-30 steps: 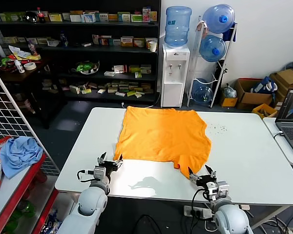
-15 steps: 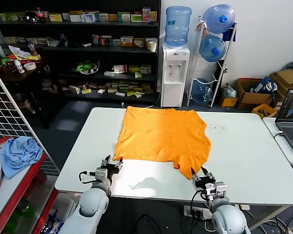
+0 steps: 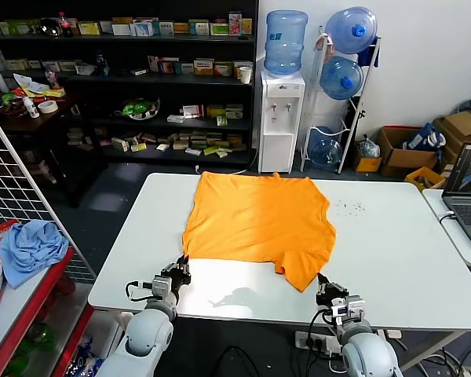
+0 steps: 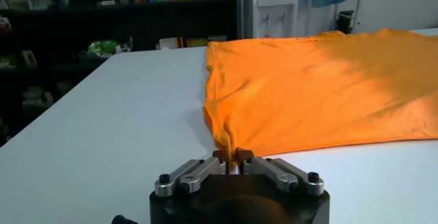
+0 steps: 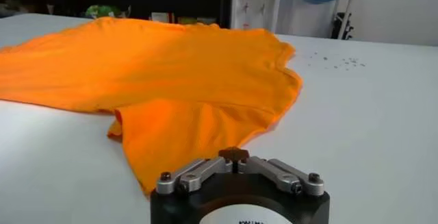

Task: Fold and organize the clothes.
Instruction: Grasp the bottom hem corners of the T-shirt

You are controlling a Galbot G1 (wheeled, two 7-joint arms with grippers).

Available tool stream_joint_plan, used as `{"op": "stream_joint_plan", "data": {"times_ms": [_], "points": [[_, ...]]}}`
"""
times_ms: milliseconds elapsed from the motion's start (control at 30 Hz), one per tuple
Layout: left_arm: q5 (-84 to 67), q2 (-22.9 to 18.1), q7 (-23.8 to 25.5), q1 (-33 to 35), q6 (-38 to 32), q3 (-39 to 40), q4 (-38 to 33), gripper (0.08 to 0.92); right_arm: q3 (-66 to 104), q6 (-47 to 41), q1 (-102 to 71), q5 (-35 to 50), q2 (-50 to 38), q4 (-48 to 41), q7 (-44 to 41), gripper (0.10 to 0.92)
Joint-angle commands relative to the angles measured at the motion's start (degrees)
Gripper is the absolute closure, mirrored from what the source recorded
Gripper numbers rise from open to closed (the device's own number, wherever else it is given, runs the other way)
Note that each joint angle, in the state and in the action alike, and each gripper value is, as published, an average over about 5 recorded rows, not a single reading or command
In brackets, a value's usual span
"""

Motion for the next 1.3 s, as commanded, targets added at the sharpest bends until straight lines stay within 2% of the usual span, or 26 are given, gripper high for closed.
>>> {"op": "stream_joint_plan", "data": {"times_ms": [33, 200, 333, 800, 900, 1300], "points": [[0.0, 0.8, 0.1, 2.3, -0.9, -0.1, -2.7, 0.892, 0.1, 0.9, -0.8, -0.2, -0.1, 1.0, -0.3, 0.901], [0.1, 0.9, 0.2, 2.8, -1.4, -0.4, -3.2, 0.907, 0.1, 6.6, -1.6, 0.8, 0.0, 2.5, -1.2, 0.901], [0.1, 1.2, 0.2, 3.0, -1.4, -0.6, -3.3, 0.907, -0.2, 7.9, -1.3, 2.4, 0.7, 2.8, -0.2, 0.879], [0.5, 1.1, 0.1, 3.7, -1.6, -0.7, -3.4, 0.907, -1.7, 2.7, 1.2, 0.2, 3.0, -2.9, 2.4, 0.507], [0.6, 1.1, 0.1, 3.8, -1.7, -0.6, -3.7, 0.907, -1.7, 2.0, 1.1, 0.1, 3.0, -3.1, 2.8, 0.532], [0.6, 2.2, -0.2, 5.5, -1.8, -0.2, -6.1, 0.907, -2.4, 0.6, -2.6, -2.1, 1.2, 2.6, 3.3, 0.87]]}}
